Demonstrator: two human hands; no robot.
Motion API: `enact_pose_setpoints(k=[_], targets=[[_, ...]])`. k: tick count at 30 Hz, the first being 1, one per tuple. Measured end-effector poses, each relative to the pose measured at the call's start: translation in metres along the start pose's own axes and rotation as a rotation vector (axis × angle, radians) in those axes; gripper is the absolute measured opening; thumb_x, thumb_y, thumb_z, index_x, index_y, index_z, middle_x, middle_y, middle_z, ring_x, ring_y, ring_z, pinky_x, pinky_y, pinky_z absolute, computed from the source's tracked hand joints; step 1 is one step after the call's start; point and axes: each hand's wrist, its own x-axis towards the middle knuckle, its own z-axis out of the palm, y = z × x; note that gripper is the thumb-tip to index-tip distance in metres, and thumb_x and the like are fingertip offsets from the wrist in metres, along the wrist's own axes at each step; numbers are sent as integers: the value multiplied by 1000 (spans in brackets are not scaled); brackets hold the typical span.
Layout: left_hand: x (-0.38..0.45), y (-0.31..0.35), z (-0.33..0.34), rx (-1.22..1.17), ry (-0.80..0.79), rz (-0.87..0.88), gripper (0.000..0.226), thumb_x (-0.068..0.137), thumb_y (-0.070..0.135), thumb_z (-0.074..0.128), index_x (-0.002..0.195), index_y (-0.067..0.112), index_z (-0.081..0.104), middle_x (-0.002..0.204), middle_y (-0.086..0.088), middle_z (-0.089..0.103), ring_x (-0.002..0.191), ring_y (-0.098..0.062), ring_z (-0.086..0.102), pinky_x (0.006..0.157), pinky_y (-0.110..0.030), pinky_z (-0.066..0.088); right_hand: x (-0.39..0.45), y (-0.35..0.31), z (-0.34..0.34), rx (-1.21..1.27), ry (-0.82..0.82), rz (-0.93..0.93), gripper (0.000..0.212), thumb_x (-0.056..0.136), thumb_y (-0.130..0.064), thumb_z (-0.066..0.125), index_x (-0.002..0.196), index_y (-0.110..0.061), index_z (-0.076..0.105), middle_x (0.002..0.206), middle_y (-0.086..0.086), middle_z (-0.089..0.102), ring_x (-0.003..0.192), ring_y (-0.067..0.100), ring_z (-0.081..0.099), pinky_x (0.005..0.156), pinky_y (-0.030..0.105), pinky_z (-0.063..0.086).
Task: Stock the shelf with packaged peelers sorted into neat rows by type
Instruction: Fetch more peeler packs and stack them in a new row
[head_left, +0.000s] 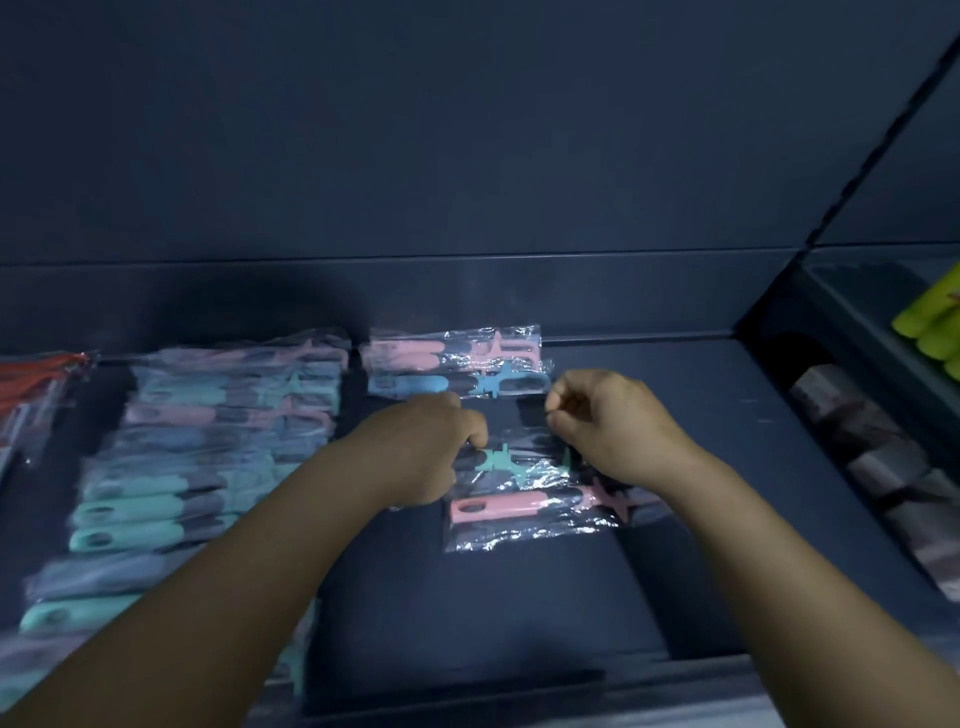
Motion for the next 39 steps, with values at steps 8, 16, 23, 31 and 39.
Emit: enact_pose_setpoints(k=[8, 16, 23, 31, 39], targets=[[1, 3, 14, 31, 182, -54, 35, 92, 4, 43, 123, 16, 54, 116, -7, 51, 109, -26, 50, 84, -35, 44, -46, 17, -3, -37, -131, 55, 26, 84, -13, 55, 108, -21, 62, 99, -9, 55, 97, 13, 54, 80, 18, 38], [2, 0, 16, -76, 221, -76, 36, 88, 6, 48, 120, 22, 53, 112, -4, 51, 106, -25, 52, 86, -33, 42, -76, 30, -7, -46, -172, 84, 34, 76, -29, 71, 105, -33, 56, 106, -9, 46, 107, 13, 38, 94, 25, 34], [2, 1, 17, -49, 153, -48, 29, 89, 20, 59, 119, 19, 59, 119, -2, 49, 101, -21, 54, 88, -36, 46, -79, 38, -1, -77, -100, 18, 38, 78, -18, 68, 113, -33, 62, 106, -9, 44, 108, 15, 45, 88, 16, 31], [20, -10, 5, 60, 150, -19, 27, 93, 6, 43, 115, 13, 57, 112, -8, 54, 105, -27, 55, 86, -34, 46, -73, 39, 5, -106, -128, -55, 52, 85, -9, 57, 128, -37, 54, 108, -10, 45, 111, 17, 45, 98, 22, 36], [32, -17, -2, 18, 186, -38, 28, 95, 16, 44, 118, 20, 58, 120, -3, 52, 107, -24, 52, 90, -34, 45, -61, 40, 3, -232, -123, -146, 62, 82, -1, 47, 134, -33, 49, 120, -4, 53, 113, 22, 50, 100, 21, 34]])
